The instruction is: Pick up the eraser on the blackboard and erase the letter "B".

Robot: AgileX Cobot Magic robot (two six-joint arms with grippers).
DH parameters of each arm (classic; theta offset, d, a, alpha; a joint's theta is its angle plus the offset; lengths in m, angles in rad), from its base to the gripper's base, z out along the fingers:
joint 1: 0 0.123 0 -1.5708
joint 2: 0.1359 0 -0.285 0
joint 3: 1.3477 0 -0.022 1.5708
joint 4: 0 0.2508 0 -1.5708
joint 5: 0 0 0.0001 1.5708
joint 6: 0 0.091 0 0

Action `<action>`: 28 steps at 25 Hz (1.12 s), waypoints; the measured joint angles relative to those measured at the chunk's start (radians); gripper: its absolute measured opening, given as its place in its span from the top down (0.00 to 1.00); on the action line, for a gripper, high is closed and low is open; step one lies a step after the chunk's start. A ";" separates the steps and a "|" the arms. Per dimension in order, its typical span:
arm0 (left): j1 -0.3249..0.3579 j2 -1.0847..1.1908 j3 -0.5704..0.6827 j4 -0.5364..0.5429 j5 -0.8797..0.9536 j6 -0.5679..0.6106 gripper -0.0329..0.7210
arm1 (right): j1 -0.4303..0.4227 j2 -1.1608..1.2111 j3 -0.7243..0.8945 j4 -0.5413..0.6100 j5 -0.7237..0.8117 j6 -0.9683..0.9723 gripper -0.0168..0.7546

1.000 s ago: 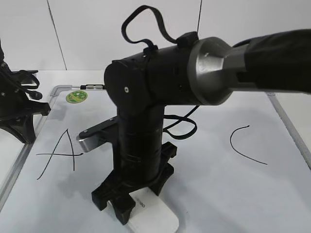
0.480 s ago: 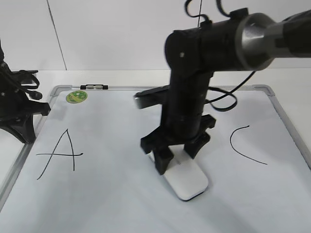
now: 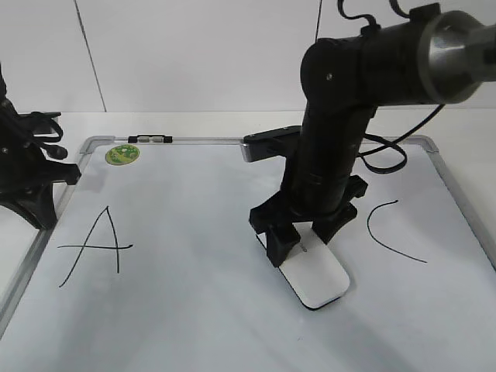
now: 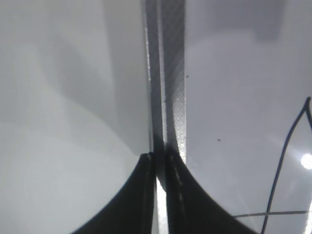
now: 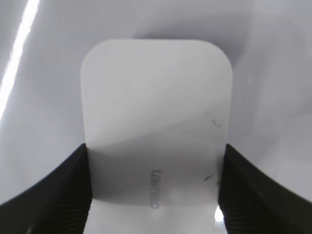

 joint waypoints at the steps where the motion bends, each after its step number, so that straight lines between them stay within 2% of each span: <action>1: 0.000 0.000 0.000 0.000 0.000 0.000 0.93 | 0.000 -0.015 0.027 0.002 -0.017 -0.003 0.27; 6: 0.000 0.000 0.000 -0.002 0.000 0.000 0.93 | 0.000 -0.125 0.151 0.029 -0.064 -0.014 0.27; 12: 0.000 0.000 0.000 -0.002 0.000 0.000 0.93 | 0.000 -0.231 0.175 0.040 -0.046 -0.018 0.27; 28: 0.000 0.000 0.000 -0.004 0.000 0.000 0.93 | 0.000 -0.156 0.255 0.007 -0.091 -0.022 0.27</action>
